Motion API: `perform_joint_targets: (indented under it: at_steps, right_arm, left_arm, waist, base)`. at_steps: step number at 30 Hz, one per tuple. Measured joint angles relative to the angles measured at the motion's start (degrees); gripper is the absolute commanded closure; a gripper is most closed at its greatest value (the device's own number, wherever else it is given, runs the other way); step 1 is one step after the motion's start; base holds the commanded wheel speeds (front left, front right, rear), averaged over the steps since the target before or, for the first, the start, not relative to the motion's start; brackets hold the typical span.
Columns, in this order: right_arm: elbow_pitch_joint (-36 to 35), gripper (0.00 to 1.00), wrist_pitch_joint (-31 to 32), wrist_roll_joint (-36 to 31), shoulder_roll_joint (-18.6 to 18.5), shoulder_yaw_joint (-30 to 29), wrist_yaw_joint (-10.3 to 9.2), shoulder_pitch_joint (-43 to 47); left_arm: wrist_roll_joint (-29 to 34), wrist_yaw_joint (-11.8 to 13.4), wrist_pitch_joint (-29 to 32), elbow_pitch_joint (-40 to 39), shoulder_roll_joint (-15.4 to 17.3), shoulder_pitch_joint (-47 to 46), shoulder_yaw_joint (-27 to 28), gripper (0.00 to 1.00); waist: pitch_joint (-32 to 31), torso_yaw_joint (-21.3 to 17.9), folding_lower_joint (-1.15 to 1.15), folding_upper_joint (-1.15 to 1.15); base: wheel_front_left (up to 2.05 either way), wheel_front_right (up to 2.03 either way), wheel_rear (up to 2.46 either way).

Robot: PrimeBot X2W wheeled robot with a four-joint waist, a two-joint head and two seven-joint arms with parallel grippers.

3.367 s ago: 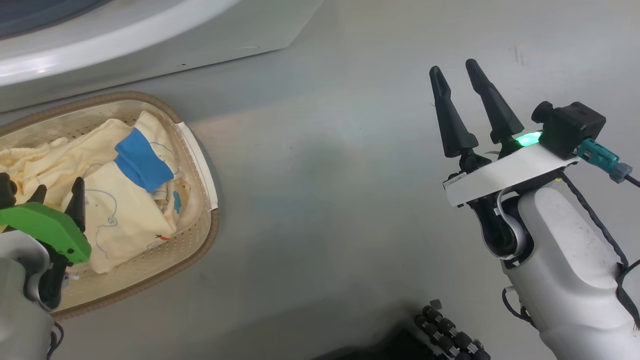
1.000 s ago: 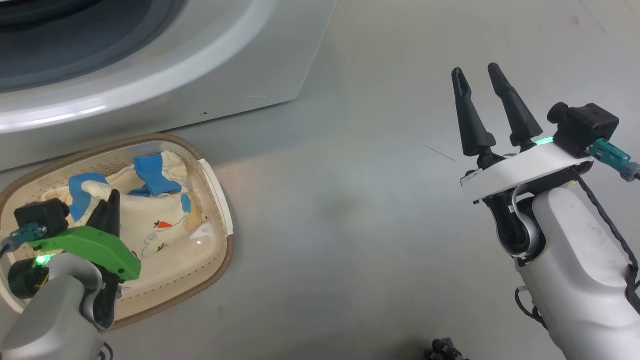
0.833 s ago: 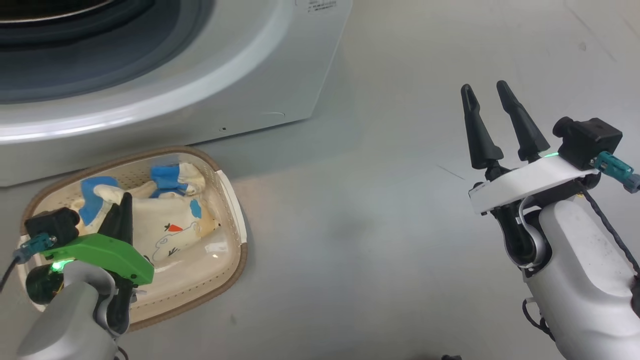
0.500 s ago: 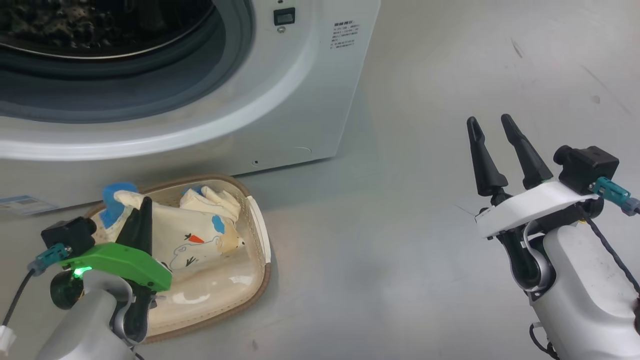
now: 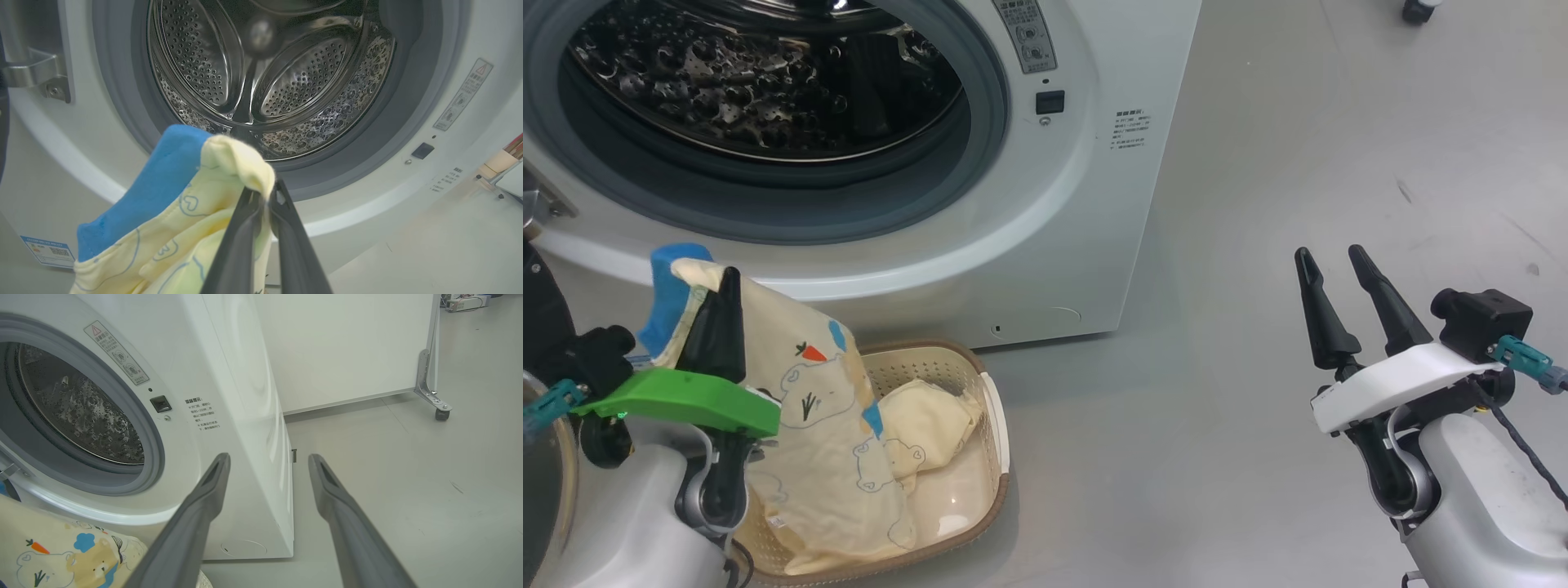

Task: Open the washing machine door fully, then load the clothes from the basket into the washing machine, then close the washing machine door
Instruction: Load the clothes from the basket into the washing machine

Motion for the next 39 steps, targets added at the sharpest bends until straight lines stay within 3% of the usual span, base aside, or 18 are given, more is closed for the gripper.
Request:
perform_joint_targets:
  at_steps: [5,26,39]
  right_arm:
    - [-0.22,0.0,0.0,0.36,-0.36,0.11,0.0,0.35]
    - [-1.79,0.0,0.0,1.12,-2.07,0.01,0.0,2.66]
    - [-3.96,0.0,0.0,1.33,-2.12,1.45,0.0,2.46]
  left_arm:
    - [1.37,0.0,-0.01,-3.48,-0.01,0.53,3.07,1.0]
    - [6.32,0.0,-0.01,-11.27,-0.3,4.54,5.31,1.0]
    - [9.18,0.01,1.44,-12.63,2.04,-4.8,5.08,1.0]
  waist:
    - [-2.02,0.83,0.0,0.0]
    - [-3.53,0.61,0.0,0.0]
    - [0.23,-1.88,0.0,0.0]
  base:
    - [0.0,0.0,0.0]
    - [0.0,0.0,0.0]
    - [0.0,0.0,0.0]
